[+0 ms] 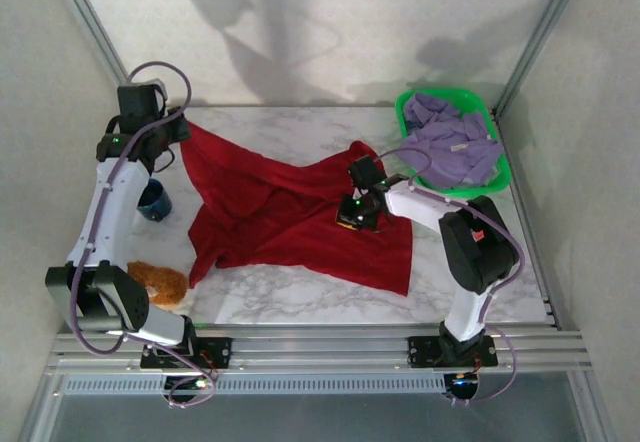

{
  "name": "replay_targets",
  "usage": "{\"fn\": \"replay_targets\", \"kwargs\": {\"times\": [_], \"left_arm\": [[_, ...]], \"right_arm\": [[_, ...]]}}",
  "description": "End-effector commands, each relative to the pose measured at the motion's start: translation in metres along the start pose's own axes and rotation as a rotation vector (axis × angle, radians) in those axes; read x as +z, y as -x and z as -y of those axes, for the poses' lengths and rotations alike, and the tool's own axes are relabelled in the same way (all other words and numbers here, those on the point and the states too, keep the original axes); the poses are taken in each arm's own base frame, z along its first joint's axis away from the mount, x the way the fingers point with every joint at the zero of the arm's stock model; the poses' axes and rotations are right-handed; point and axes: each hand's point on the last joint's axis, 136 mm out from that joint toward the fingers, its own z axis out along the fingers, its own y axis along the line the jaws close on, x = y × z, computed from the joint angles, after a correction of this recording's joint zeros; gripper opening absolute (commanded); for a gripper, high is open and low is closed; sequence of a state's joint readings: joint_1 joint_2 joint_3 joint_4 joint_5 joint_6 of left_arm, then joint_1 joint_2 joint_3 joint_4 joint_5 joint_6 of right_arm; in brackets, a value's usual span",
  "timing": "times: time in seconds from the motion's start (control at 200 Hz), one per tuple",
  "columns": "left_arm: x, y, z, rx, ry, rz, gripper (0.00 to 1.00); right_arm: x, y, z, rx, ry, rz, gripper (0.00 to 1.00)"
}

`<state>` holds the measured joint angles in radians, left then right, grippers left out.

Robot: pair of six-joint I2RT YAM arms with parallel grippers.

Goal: Fold and stack the t-shirts

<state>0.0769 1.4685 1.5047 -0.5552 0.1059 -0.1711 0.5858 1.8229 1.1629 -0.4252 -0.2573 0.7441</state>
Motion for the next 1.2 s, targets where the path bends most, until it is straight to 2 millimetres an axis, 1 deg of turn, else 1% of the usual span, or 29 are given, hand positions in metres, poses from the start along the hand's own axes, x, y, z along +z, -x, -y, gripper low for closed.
{"fn": "replay_targets", "kwargs": {"times": [0.0,0.095,0.17,0.325,0.381,0.396,0.466,0.496,0.541,0.576,0.616,0.666,0.711,0.736,0.756,0.771,0.801,0.866,0.906,1.001,1.112,1.197], "left_arm": [[-0.018,0.023,0.005,-0.003,-0.043,0.063,0.00],[-0.017,0.026,0.007,-0.010,-0.058,0.067,0.00],[-0.017,0.025,0.008,-0.012,-0.069,0.062,0.00],[-0.013,0.009,0.004,-0.012,-0.063,0.032,0.00],[-0.012,0.002,0.001,-0.012,-0.056,0.027,0.00],[-0.012,0.001,0.001,-0.012,-0.054,0.028,0.00],[-0.010,-0.006,-0.002,-0.014,-0.049,0.021,0.00],[-0.010,-0.009,-0.003,-0.015,-0.047,0.018,0.00],[-0.008,-0.013,-0.004,-0.017,-0.045,0.011,0.00],[-0.007,-0.015,-0.005,-0.017,-0.043,0.006,0.00],[-0.007,-0.018,-0.005,-0.016,-0.041,0.000,0.00],[-0.006,-0.021,-0.006,-0.013,-0.038,-0.006,0.00],[-0.006,-0.023,-0.007,-0.011,-0.037,-0.009,0.00],[-0.006,-0.023,-0.007,-0.009,-0.035,-0.008,0.00],[-0.005,-0.024,-0.008,-0.007,-0.031,-0.012,0.00],[-0.005,-0.024,-0.009,-0.006,-0.030,-0.013,0.00],[-0.004,-0.025,-0.010,-0.006,-0.028,-0.014,0.00],[-0.001,-0.026,-0.010,-0.005,-0.028,-0.025,0.00],[0.000,-0.028,-0.010,-0.007,-0.031,-0.030,0.00],[0.004,-0.032,-0.008,-0.016,-0.044,-0.039,0.00],[0.010,-0.039,-0.009,-0.024,-0.051,-0.046,0.00],[0.014,-0.043,-0.009,-0.029,-0.052,-0.057,0.00]], "right_arm": [[0.017,-0.014,-0.011,0.001,0.021,-0.062,0.10],[0.030,-0.031,-0.013,0.004,0.013,-0.116,0.09],[0.034,-0.048,-0.015,0.006,0.007,-0.160,0.09],[0.038,-0.088,-0.011,0.005,-0.019,-0.260,0.07],[0.036,-0.096,-0.011,0.014,-0.016,-0.291,0.05],[0.036,-0.106,-0.016,-0.005,-0.013,-0.309,0.05],[0.033,-0.125,-0.028,-0.028,0.007,-0.352,0.05],[0.030,-0.131,-0.033,-0.040,0.013,-0.357,0.07],[0.020,-0.130,-0.040,-0.058,0.013,-0.328,0.11],[0.010,-0.123,-0.042,-0.068,0.006,-0.278,0.14],[-0.006,-0.109,-0.045,-0.085,0.000,-0.206,0.22],[-0.031,-0.085,-0.047,-0.108,-0.020,-0.106,0.32],[-0.053,-0.063,-0.049,-0.122,-0.031,-0.036,0.38],[-0.064,-0.051,-0.049,-0.127,-0.039,-0.004,0.41],[-0.072,-0.045,-0.052,-0.144,-0.042,0.014,0.43],[-0.079,-0.032,-0.049,-0.134,-0.049,0.038,0.44],[-0.090,-0.018,-0.048,-0.143,-0.061,0.066,0.46],[-0.105,0.012,-0.042,-0.162,-0.096,0.109,0.49],[-0.110,0.031,-0.037,-0.163,-0.112,0.125,0.50],[-0.112,0.075,-0.026,-0.148,-0.120,0.174,0.51],[-0.100,0.123,-0.007,-0.133,-0.169,0.212,0.51],[-0.088,0.153,0.002,-0.118,-0.179,0.232,0.52]]}}
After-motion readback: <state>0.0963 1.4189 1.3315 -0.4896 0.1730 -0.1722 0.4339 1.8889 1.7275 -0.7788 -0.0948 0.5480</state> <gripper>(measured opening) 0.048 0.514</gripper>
